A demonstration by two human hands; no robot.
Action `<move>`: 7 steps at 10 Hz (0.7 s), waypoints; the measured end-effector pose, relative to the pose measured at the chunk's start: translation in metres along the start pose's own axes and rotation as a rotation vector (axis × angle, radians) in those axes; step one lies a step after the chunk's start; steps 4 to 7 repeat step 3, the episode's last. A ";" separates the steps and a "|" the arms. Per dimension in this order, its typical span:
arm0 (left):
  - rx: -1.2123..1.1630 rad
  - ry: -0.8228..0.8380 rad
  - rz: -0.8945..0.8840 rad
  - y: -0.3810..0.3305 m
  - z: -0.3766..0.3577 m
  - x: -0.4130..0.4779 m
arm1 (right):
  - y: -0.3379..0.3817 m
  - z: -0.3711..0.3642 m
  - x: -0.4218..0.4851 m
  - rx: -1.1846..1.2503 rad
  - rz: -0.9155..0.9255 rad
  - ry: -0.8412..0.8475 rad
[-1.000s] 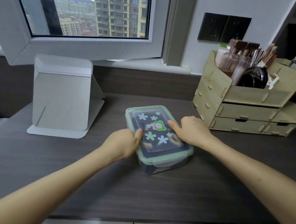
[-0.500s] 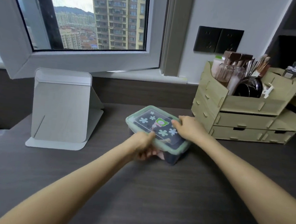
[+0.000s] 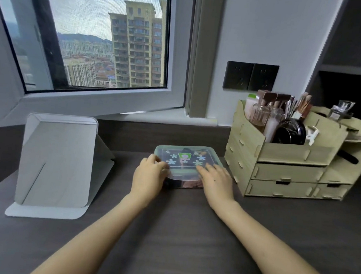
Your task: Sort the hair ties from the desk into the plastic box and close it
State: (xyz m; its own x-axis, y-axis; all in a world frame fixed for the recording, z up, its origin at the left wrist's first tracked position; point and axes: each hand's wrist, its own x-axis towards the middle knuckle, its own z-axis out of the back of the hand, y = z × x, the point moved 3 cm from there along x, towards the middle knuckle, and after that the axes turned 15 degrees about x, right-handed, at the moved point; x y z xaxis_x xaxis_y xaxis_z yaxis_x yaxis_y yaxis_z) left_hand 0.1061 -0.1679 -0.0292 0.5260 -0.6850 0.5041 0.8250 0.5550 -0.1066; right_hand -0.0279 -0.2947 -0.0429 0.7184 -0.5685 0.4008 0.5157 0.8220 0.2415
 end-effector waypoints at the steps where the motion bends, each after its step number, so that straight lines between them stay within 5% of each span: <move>1: -0.024 0.024 -0.004 0.001 -0.009 0.016 | 0.003 -0.004 0.012 -0.005 -0.043 0.022; 7: -0.040 0.035 0.030 0.014 -0.007 0.031 | 0.008 0.019 0.015 0.044 0.003 -0.063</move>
